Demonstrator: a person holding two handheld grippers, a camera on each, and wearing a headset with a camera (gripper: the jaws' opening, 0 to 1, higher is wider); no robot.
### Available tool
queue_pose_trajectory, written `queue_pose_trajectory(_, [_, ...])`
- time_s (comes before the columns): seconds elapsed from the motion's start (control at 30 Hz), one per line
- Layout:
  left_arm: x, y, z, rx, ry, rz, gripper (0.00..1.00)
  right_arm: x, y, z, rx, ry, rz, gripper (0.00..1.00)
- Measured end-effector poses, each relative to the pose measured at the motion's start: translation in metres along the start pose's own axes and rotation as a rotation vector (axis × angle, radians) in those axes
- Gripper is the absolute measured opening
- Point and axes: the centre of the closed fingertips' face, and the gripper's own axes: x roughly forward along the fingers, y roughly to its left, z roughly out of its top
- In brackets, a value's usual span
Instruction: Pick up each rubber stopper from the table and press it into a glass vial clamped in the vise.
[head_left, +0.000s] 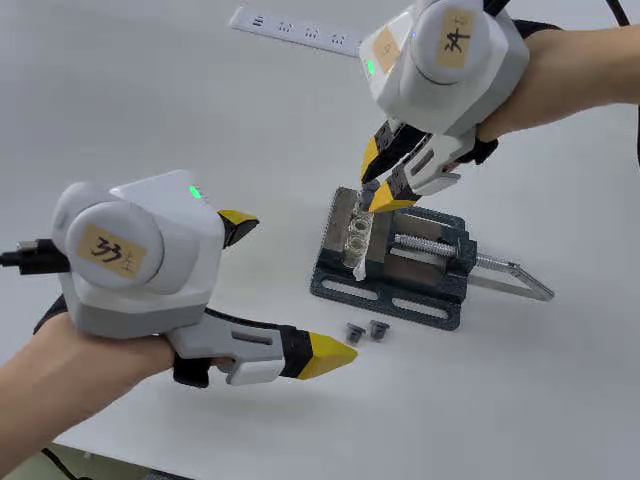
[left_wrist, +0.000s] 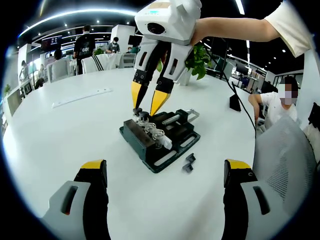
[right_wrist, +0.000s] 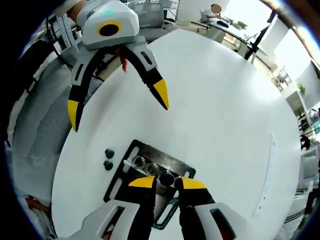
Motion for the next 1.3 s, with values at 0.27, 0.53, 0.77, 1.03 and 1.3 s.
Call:
queue_pose_trajectory(0.27, [0.001, 0.0, 0.0, 0.0, 0.001, 0.002, 0.97, -0.006, 0.0, 0.0, 0.019, -0.014, 0.032, 0.07])
queue_pose_trajectory(0.53, [0.0, 0.002, -0.003, -0.004, 0.006, 0.006, 0.97, -0.004, 0.006, 0.002, 0.044, -0.016, 0.056, 0.0])
queue_pose_trajectory(0.77, [0.0, 0.004, -0.005, -0.007, 0.009, 0.008, 0.97, -0.003, 0.009, 0.006, 0.049, -0.018, 0.068, 0.0])
queue_pose_trajectory(1.03, [0.0, 0.004, -0.007, -0.01, 0.014, 0.007, 0.96, 0.001, 0.008, 0.002, 0.045, -0.009, 0.081, 0.0])
queue_pose_trajectory(1.3, [0.0, 0.003, -0.007, -0.011, 0.011, 0.008, 0.96, 0.002, 0.009, 0.0, 0.047, -0.003, 0.094, 0.0])
